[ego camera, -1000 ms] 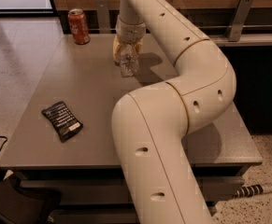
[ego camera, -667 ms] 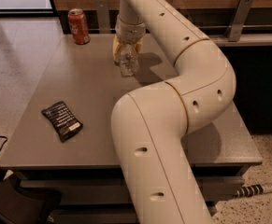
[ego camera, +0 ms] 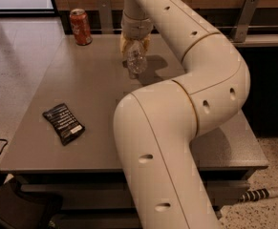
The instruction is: Place water bottle upright
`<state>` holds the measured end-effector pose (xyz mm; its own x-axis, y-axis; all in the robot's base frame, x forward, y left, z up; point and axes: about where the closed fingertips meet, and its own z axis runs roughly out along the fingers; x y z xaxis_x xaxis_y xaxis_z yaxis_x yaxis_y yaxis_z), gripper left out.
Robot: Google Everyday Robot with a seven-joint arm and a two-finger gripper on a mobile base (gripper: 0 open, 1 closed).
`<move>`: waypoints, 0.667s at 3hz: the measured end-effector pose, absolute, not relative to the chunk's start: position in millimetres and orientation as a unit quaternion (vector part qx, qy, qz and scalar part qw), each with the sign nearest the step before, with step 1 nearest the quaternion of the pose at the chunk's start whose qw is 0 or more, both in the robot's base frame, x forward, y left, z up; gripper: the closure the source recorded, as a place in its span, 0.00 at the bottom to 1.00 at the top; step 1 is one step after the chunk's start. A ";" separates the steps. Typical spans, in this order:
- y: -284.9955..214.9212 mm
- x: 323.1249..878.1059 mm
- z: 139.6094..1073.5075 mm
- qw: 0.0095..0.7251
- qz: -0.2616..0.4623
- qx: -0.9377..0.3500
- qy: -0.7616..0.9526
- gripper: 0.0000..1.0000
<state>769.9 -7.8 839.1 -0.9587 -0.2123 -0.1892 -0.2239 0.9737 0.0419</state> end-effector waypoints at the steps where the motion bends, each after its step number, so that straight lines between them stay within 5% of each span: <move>1: -30.6 760.9 858.3 0.101 0.007 -0.091 0.991 1.00; 2: -52.4 752.5 878.2 0.120 -0.006 -0.079 0.990 1.00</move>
Offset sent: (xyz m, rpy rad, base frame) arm -0.0559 -0.0760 0.0626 -0.0927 -0.0987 -0.1071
